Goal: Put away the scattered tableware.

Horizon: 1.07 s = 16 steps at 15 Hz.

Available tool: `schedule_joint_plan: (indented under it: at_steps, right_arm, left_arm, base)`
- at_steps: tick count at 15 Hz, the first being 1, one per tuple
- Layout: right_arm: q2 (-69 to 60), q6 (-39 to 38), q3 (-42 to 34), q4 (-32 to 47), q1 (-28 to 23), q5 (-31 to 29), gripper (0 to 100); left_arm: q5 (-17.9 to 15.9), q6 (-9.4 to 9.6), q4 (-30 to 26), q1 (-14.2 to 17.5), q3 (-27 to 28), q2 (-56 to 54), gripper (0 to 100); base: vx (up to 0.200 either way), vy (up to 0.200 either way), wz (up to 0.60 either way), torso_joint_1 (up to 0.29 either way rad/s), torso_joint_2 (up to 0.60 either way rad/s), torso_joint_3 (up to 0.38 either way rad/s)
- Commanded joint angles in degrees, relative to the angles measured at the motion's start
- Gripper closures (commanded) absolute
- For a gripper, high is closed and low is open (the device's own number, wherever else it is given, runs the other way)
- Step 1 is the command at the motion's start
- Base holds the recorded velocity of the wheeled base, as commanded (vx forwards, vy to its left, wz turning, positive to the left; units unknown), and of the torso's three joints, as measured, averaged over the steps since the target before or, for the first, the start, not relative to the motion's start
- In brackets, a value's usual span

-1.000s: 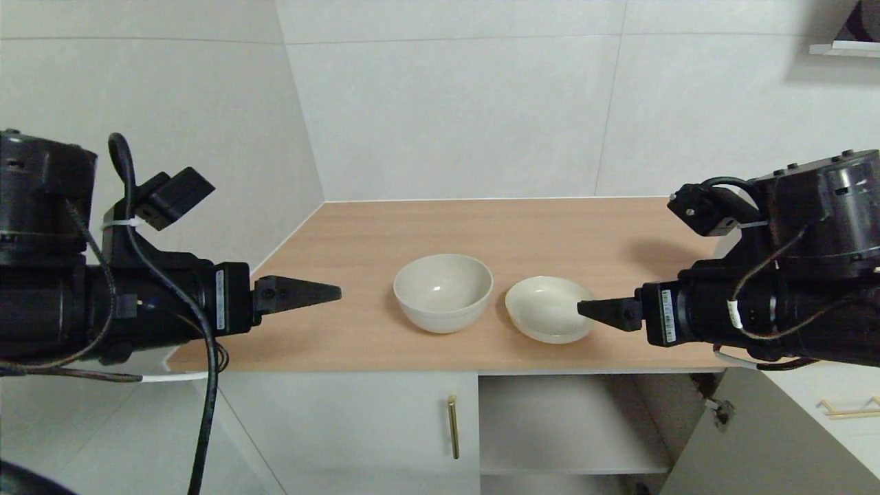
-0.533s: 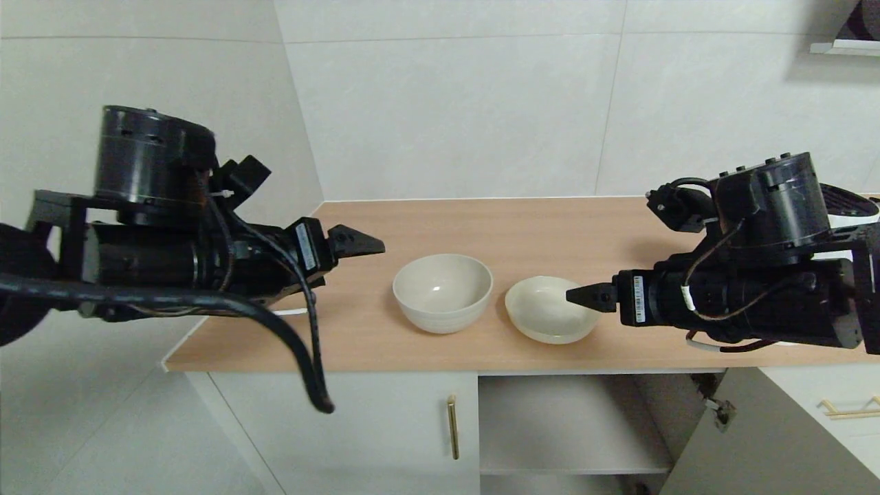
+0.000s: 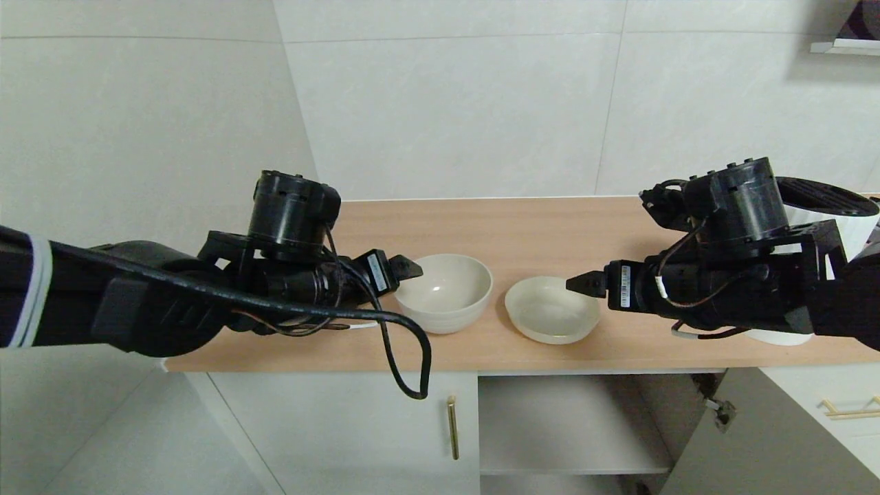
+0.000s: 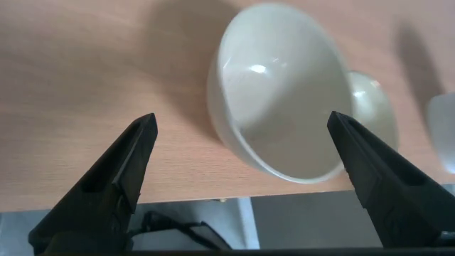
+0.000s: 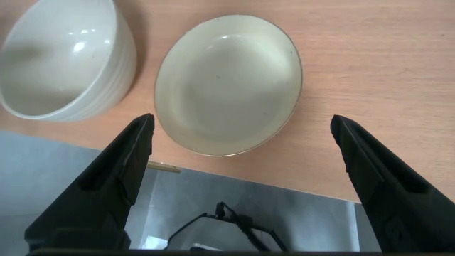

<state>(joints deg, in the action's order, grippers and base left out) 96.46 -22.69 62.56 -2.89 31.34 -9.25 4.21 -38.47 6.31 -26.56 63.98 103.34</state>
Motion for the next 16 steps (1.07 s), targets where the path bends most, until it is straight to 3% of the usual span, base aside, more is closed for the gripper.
schedule_joint_plan:
  at_steps: [1,6,8,9,16]
  right_arm:
    - [0.3,0.0,0.0,0.0,-0.1,0.0,0]
    - [0.2,0.1,-0.1,0.0,-0.1,0.0,0]
    - [0.2,0.1,-0.1,0.0,-0.1,0.0,0]
    - [0.2,0.1,-0.1,0.0,-0.1,0.0,0]
    - [0.3,0.1,0.0,0.0,-0.1,0.0,0]
  left_arm:
    - [-0.1,-0.11,0.0,-0.3,0.1,2.0,0]
    - [-0.1,-2.4,0.0,-0.7,1.0,4.4,0]
    - [-0.1,-2.48,-0.1,-0.7,1.0,4.4,0]
    - [-0.1,-2.48,-0.2,-0.8,1.0,4.4,100]
    - [-0.2,-2.48,-0.1,-0.7,1.1,3.9,100]
  base:
    - [0.0,0.0,0.0,0.0,0.0,0.0]
    - [0.0,0.0,0.0,0.0,0.0,0.0]
    - [0.0,0.0,0.0,0.0,0.0,0.0]
    - [0.0,0.0,0.0,0.0,0.0,0.0]
    - [0.0,0.0,0.0,0.0,0.0,0.0]
